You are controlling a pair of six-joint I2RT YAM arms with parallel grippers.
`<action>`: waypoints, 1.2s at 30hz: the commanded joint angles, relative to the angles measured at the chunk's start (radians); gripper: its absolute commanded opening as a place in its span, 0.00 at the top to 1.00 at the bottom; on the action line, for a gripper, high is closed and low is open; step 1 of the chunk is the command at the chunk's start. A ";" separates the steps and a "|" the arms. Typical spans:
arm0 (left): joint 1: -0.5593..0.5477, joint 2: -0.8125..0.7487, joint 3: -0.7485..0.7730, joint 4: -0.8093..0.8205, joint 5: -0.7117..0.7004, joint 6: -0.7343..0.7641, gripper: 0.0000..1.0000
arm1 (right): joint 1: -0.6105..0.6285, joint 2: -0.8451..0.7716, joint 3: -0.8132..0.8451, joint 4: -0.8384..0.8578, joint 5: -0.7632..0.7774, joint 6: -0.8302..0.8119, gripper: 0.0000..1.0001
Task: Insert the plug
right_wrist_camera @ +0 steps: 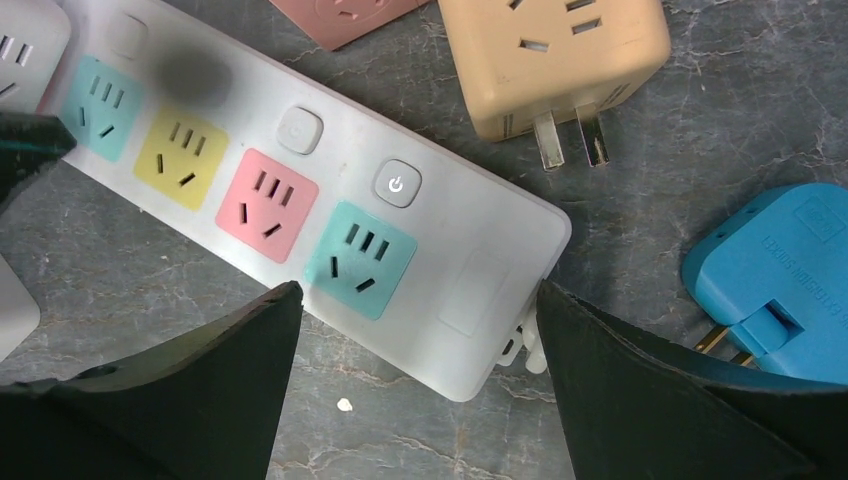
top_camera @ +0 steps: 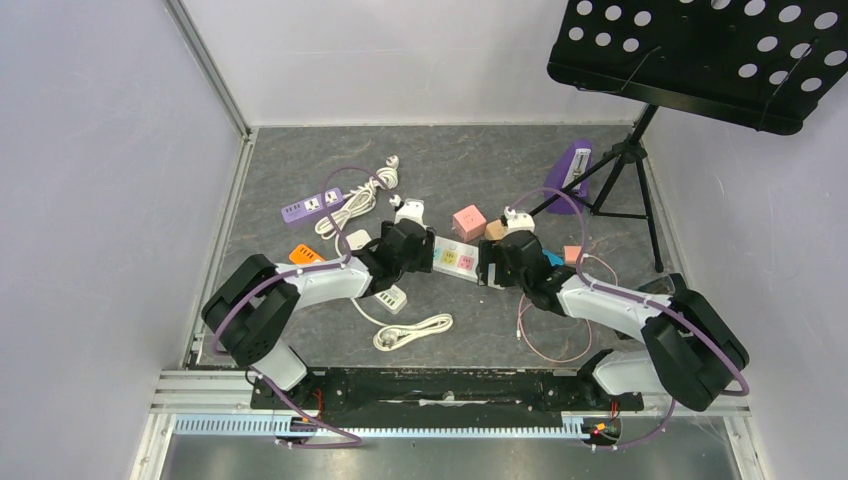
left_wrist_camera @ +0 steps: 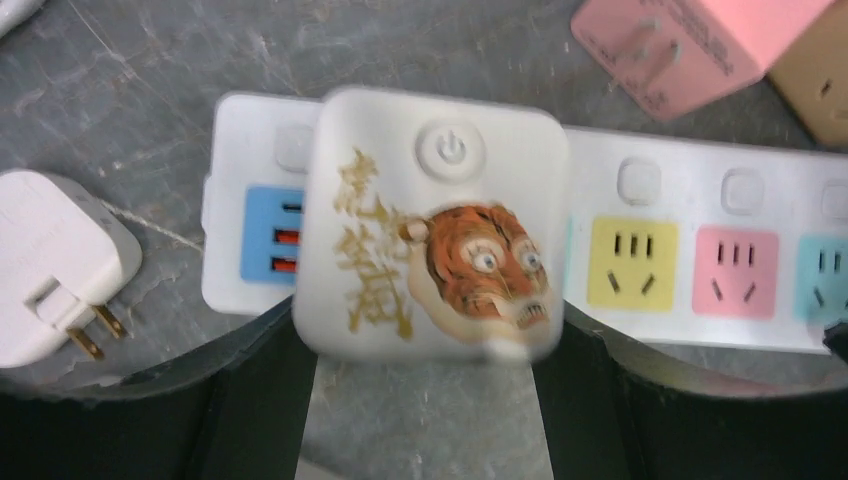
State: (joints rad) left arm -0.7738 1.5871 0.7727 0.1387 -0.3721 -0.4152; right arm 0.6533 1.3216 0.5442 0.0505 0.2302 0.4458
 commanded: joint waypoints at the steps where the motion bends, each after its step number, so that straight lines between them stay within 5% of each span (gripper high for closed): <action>1: -0.013 0.010 0.070 -0.292 0.036 -0.034 0.21 | 0.009 -0.001 0.070 -0.047 -0.034 0.025 0.11; 17: 0.003 -0.105 0.236 -0.456 0.041 0.050 0.18 | 0.010 -0.030 0.082 -0.048 -0.057 0.010 0.04; 29: 0.116 0.100 0.502 -0.668 0.262 0.153 0.17 | 0.007 -0.019 0.077 -0.048 -0.059 0.007 0.03; 36: 0.120 0.144 0.531 -0.718 0.292 0.169 0.17 | 0.008 -0.016 0.072 -0.074 -0.057 0.006 0.03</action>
State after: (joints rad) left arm -0.6521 1.7256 1.2659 -0.5228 -0.1272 -0.2955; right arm 0.6556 1.3178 0.5873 -0.0284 0.1890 0.4522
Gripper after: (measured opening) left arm 0.831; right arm 0.970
